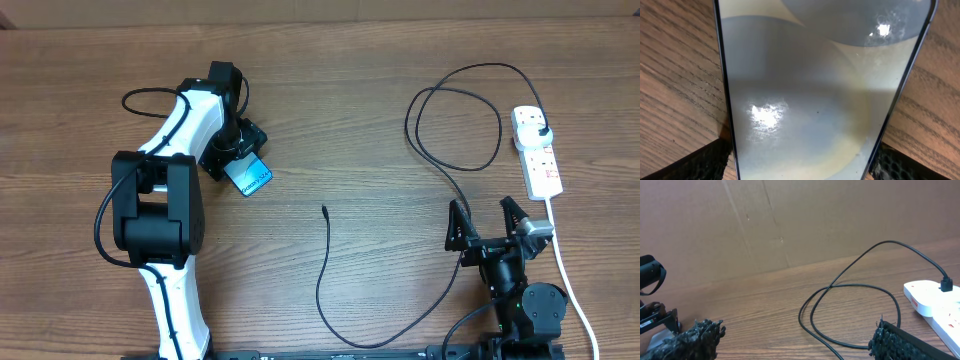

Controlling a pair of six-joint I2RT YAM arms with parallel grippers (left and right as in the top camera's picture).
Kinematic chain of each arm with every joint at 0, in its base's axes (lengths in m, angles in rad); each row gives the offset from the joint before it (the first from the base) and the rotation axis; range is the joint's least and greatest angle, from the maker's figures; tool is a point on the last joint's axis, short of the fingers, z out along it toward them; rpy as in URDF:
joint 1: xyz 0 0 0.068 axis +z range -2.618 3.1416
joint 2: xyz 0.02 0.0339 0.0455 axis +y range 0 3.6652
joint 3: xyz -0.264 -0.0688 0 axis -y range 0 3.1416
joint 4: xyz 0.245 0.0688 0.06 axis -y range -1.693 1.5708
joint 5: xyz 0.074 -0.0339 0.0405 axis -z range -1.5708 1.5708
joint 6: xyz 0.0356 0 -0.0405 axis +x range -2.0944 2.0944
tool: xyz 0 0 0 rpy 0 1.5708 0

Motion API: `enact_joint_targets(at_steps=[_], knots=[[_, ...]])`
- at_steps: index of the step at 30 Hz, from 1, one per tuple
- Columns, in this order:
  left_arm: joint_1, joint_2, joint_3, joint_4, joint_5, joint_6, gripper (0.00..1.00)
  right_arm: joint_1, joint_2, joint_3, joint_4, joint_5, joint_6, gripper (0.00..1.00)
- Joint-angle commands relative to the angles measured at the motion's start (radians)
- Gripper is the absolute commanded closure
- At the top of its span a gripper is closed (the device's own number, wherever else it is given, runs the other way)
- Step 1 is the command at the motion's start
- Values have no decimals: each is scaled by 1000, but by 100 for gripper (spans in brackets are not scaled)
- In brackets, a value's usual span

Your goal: Plug charger to phone and switch on socket

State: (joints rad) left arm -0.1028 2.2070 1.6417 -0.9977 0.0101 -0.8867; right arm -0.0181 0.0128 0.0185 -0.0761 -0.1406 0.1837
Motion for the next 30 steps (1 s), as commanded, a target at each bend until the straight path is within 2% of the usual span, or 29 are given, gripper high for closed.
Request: enact_joint_targets(at_steps=[1,26,27,28,30], knots=[[12,61,-12,19,-29,19,8,7,-10,-11,3,13,-1,0],[12,61,-12,18,-28,19,8,7,-10,-11,3,13,-1,0],[12,61,-12,18,-28,19,7,7,-10,-10,3,13,-1,0],[12,61,-12,18,-28,19,0,7,-10,-11,3,13,-1,0],[12,61,-12,19,-28,19,0,7,-10,-11,3,13,-1,0]])
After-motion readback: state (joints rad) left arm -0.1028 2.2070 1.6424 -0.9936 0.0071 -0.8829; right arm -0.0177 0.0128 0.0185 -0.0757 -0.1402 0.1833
